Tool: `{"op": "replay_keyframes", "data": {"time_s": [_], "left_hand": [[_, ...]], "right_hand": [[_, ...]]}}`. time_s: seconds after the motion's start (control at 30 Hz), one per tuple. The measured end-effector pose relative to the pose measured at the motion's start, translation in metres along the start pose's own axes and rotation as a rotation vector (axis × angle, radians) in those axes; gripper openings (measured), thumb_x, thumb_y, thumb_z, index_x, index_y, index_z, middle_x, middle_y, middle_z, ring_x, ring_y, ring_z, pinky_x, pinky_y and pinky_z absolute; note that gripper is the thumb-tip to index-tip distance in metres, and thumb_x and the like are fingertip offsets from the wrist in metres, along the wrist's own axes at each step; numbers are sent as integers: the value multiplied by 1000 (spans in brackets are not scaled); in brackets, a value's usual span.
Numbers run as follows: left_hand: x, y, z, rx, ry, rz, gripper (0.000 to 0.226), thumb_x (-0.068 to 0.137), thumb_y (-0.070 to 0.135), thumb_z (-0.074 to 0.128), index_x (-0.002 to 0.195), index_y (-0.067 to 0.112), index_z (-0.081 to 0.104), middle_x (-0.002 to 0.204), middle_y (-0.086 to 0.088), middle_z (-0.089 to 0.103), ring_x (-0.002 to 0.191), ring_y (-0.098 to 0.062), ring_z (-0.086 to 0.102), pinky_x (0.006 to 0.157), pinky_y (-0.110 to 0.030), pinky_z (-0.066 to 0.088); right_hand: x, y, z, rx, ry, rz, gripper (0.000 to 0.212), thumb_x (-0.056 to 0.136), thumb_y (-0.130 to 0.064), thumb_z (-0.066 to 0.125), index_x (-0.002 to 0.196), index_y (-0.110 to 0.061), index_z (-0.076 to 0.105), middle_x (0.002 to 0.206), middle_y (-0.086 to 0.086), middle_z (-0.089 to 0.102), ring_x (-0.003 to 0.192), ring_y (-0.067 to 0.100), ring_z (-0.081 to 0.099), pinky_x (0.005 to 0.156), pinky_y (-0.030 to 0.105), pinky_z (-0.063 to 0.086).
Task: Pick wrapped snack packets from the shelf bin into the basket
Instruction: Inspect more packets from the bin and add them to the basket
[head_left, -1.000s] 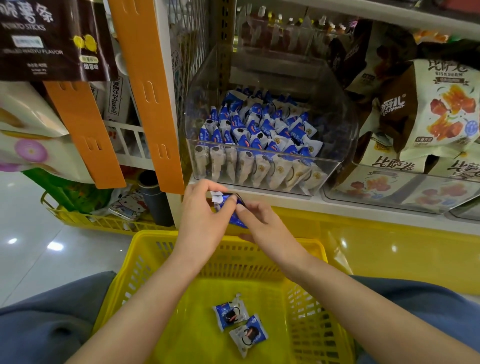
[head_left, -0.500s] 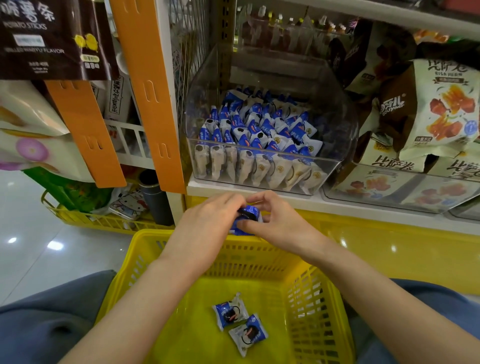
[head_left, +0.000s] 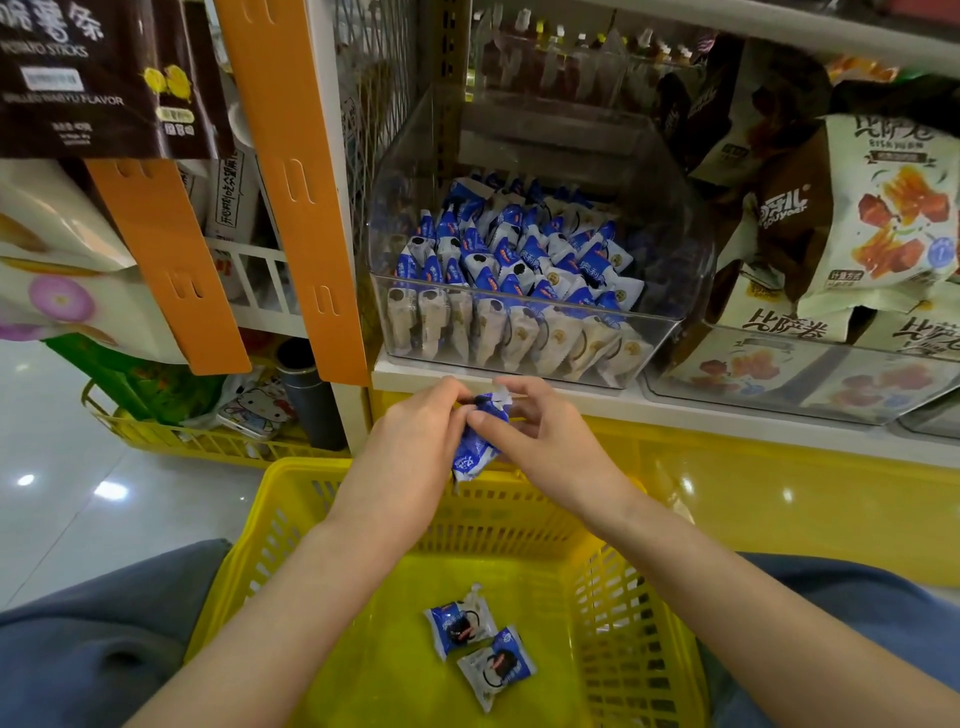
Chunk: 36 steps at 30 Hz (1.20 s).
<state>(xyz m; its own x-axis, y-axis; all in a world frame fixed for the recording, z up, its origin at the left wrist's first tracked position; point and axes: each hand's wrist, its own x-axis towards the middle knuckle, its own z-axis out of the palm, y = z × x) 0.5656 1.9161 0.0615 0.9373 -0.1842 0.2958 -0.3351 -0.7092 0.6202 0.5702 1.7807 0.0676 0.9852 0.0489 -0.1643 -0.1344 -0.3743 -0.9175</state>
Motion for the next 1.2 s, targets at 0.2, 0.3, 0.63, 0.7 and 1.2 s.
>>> {"op": "replay_keyframes", "data": {"time_s": [0.2,0.3,0.63,0.7,1.2], "left_hand": [[4,1,2,-129,-16,-108,20,96,18,44,78,22,50,66,11,50,60,-7,48,53,-14,36],[10,0,2,-344,-67,-281,27,95,16,46,71,22,54,69,-4,61,67,-26,61,63,-34,54],[6,2,1,-236,21,-174,16,98,23,41,92,23,56,72,3,61,63,-19,64,57,-43,55],[6,2,2,-291,16,-208,21,98,22,41,82,26,53,71,-1,61,64,-25,65,58,-48,54],[0,24,9,-1060,-298,-510,44,82,37,59,120,16,52,114,-5,62,94,-13,65,77,-31,57]], "right_hand": [[0,-2,-5,-117,-38,-98,55,85,-24,65,134,-21,42,111,-8,59,89,-5,56,78,10,48],[0,-4,-6,-71,-48,-81,58,86,-24,63,137,-19,37,110,-11,59,93,-4,56,80,10,47],[0,-10,-13,62,-211,-22,38,94,-14,51,131,-20,46,100,-18,59,76,-10,62,65,10,51],[0,-10,-14,58,-221,-13,38,94,-13,50,131,-20,46,104,-14,59,76,-10,62,62,8,49],[7,-4,-11,161,119,27,45,89,-40,51,123,-13,42,101,-5,57,83,0,57,55,9,47]]}}
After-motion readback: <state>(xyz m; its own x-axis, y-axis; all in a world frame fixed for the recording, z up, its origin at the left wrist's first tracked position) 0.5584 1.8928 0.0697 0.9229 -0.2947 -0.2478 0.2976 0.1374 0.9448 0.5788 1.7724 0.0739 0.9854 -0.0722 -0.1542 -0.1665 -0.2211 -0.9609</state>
